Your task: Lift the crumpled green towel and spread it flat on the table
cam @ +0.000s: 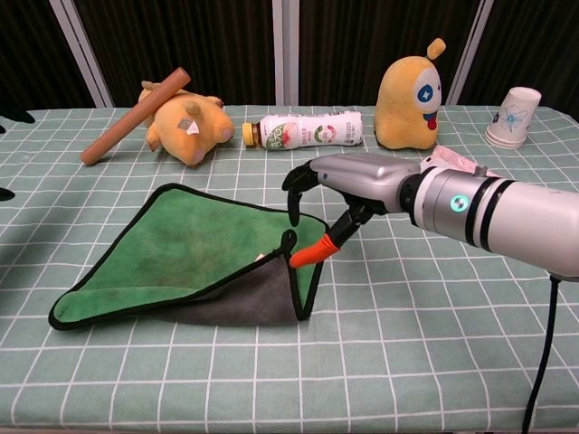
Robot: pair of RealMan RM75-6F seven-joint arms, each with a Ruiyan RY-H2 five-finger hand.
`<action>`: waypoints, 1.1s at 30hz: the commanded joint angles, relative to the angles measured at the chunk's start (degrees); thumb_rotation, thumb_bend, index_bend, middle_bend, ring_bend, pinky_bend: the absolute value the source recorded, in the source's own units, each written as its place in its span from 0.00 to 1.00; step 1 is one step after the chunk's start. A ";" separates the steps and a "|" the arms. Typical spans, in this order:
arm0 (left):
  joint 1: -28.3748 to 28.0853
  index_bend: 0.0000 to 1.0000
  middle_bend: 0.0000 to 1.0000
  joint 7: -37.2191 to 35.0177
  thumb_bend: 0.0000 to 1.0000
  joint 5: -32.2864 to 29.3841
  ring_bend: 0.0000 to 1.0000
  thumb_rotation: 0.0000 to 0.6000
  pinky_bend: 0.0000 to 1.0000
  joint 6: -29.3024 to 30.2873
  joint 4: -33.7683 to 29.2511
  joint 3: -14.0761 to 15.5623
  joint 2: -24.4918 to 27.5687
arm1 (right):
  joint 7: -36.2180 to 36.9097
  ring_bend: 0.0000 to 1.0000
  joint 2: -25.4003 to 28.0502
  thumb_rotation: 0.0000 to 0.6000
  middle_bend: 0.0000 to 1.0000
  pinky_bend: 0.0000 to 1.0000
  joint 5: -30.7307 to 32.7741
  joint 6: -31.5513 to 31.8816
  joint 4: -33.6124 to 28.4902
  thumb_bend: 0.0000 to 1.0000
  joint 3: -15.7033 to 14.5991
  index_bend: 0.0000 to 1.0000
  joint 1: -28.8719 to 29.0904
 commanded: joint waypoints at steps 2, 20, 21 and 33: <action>0.15 0.26 0.22 -0.24 0.11 0.03 0.18 1.00 0.23 -0.19 -0.16 0.01 0.22 | -1.26 0.00 -3.25 0.60 0.12 0.00 1.15 -1.12 3.89 0.05 0.47 0.40 1.22; 0.82 0.26 0.22 -0.95 0.11 -0.03 0.18 1.00 0.23 -0.09 -0.49 -0.49 0.77 | 3.55 0.00 -7.62 0.67 0.18 0.00 -1.30 -3.50 7.70 0.28 -0.55 0.61 1.56; 0.84 0.26 0.22 -0.93 0.11 -0.01 0.18 1.00 0.23 -0.09 -0.50 -0.51 0.83 | 3.83 0.00 -7.32 0.67 0.18 0.00 -1.73 -3.21 7.13 0.29 -0.68 0.62 1.38; 1.18 0.26 0.22 -0.84 0.11 -0.10 0.18 1.00 0.23 0.22 -0.79 -0.73 1.00 | 2.84 0.00 -4.00 0.71 0.19 0.00 -10.09 1.13 -2.43 0.32 -4.60 0.66 -0.03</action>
